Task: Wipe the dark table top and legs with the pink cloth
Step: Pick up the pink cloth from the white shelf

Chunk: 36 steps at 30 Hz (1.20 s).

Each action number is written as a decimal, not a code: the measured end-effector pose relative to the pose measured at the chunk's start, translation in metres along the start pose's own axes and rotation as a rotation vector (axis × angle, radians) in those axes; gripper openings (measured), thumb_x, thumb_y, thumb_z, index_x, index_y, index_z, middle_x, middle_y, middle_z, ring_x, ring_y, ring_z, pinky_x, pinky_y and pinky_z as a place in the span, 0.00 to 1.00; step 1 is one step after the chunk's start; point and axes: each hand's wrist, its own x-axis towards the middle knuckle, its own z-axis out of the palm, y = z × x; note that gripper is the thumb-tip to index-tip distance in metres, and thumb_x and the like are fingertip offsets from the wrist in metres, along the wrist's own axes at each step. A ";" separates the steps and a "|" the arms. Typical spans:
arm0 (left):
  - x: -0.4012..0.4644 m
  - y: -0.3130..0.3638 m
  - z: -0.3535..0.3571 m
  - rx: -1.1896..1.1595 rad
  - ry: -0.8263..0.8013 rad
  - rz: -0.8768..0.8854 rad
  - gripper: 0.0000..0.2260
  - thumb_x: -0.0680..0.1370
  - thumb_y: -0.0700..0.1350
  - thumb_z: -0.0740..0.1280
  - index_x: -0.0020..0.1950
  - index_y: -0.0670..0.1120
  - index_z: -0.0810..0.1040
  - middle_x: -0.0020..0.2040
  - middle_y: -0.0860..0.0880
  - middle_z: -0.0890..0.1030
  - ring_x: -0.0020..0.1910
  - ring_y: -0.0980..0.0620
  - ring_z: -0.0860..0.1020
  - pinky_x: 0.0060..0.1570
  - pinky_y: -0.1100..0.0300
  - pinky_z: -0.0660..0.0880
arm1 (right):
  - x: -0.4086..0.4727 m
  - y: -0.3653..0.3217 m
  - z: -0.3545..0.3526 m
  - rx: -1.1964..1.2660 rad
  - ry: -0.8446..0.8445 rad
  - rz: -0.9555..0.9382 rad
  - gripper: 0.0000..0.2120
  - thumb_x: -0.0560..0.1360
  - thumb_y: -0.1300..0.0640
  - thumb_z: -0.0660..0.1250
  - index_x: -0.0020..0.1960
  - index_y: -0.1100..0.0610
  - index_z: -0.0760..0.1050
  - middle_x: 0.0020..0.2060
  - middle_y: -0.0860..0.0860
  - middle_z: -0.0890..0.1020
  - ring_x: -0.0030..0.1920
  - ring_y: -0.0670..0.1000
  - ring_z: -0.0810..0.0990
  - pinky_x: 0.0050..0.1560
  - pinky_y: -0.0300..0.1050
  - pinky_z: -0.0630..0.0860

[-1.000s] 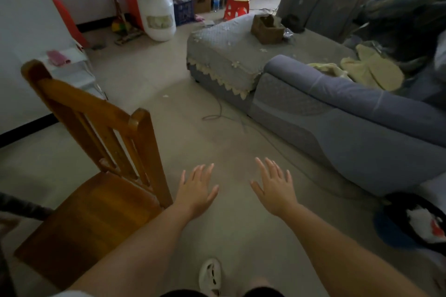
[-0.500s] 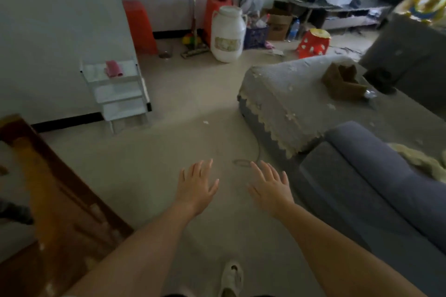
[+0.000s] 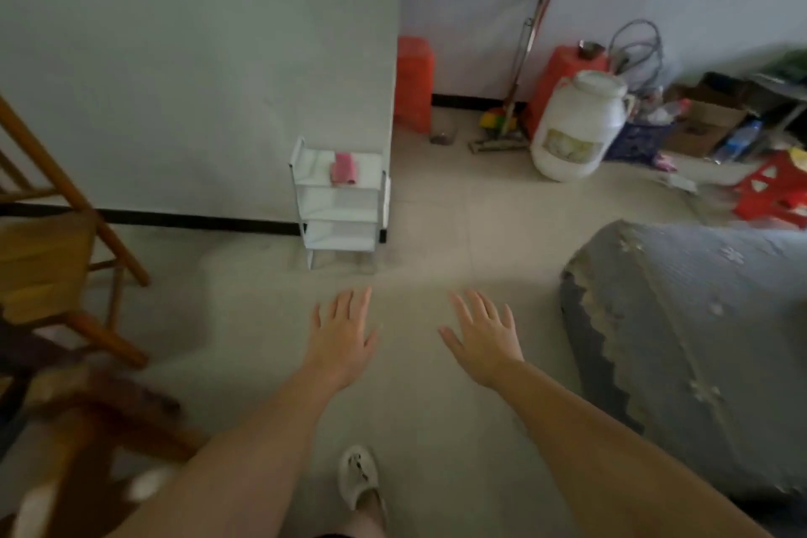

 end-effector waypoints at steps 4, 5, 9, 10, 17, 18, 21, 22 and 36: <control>0.074 -0.043 -0.030 0.011 0.000 -0.029 0.42 0.64 0.63 0.31 0.75 0.48 0.47 0.75 0.45 0.55 0.74 0.48 0.52 0.71 0.47 0.45 | 0.098 -0.023 -0.021 0.056 0.002 -0.007 0.41 0.67 0.33 0.30 0.76 0.48 0.44 0.77 0.51 0.50 0.76 0.51 0.47 0.73 0.58 0.47; 0.091 -0.054 -0.036 0.015 -0.006 -0.062 0.42 0.63 0.63 0.31 0.75 0.47 0.48 0.75 0.46 0.55 0.74 0.48 0.53 0.70 0.46 0.46 | 0.119 -0.028 -0.025 0.058 -0.015 -0.020 0.38 0.70 0.33 0.34 0.76 0.48 0.44 0.77 0.51 0.49 0.76 0.52 0.47 0.73 0.57 0.47; 0.153 -0.092 -0.050 -0.015 0.018 -0.081 0.41 0.66 0.63 0.35 0.75 0.46 0.52 0.73 0.44 0.59 0.73 0.46 0.56 0.70 0.45 0.48 | 0.201 -0.045 -0.034 0.052 -0.042 -0.098 0.39 0.69 0.34 0.32 0.76 0.49 0.43 0.77 0.51 0.49 0.76 0.52 0.46 0.73 0.56 0.46; 0.169 -0.101 -0.051 0.000 0.001 -0.079 0.40 0.66 0.63 0.35 0.75 0.46 0.52 0.73 0.44 0.59 0.73 0.46 0.56 0.70 0.46 0.49 | 0.223 -0.048 -0.035 0.048 -0.054 -0.111 0.38 0.70 0.34 0.32 0.76 0.49 0.42 0.77 0.51 0.48 0.76 0.52 0.46 0.73 0.56 0.46; 0.306 -0.154 -0.047 -0.016 -0.084 -0.160 0.26 0.73 0.59 0.51 0.65 0.45 0.66 0.56 0.43 0.80 0.54 0.44 0.79 0.52 0.44 0.74 | 0.396 -0.065 -0.035 0.092 -0.117 -0.211 0.30 0.79 0.39 0.44 0.77 0.49 0.43 0.77 0.52 0.49 0.76 0.52 0.46 0.74 0.54 0.47; 0.325 -0.159 -0.045 -0.030 -0.107 -0.172 0.24 0.75 0.58 0.51 0.64 0.46 0.66 0.54 0.45 0.81 0.52 0.45 0.80 0.49 0.46 0.76 | 0.419 -0.066 -0.035 0.101 -0.124 -0.226 0.30 0.79 0.40 0.45 0.76 0.49 0.43 0.77 0.52 0.50 0.76 0.52 0.46 0.74 0.53 0.48; 0.382 -0.176 -0.035 -0.056 -0.123 -0.193 0.26 0.75 0.58 0.51 0.66 0.44 0.68 0.59 0.43 0.78 0.58 0.44 0.77 0.54 0.45 0.74 | 0.485 -0.071 -0.029 0.096 -0.186 -0.272 0.30 0.79 0.39 0.45 0.76 0.49 0.44 0.76 0.52 0.51 0.76 0.52 0.49 0.74 0.50 0.50; 0.401 -0.184 -0.029 -0.062 -0.126 -0.190 0.27 0.74 0.58 0.52 0.67 0.44 0.68 0.61 0.42 0.77 0.60 0.43 0.76 0.56 0.44 0.73 | 0.508 -0.073 -0.025 0.109 -0.210 -0.272 0.29 0.79 0.40 0.47 0.76 0.49 0.45 0.76 0.52 0.52 0.76 0.52 0.49 0.73 0.50 0.50; 0.580 -0.292 0.131 0.067 -0.147 -0.055 0.26 0.73 0.54 0.53 0.69 0.44 0.64 0.65 0.41 0.74 0.64 0.43 0.72 0.59 0.41 0.69 | 0.727 -0.122 0.132 0.220 -0.079 -0.174 0.34 0.78 0.39 0.54 0.77 0.53 0.47 0.76 0.54 0.48 0.76 0.55 0.44 0.75 0.52 0.44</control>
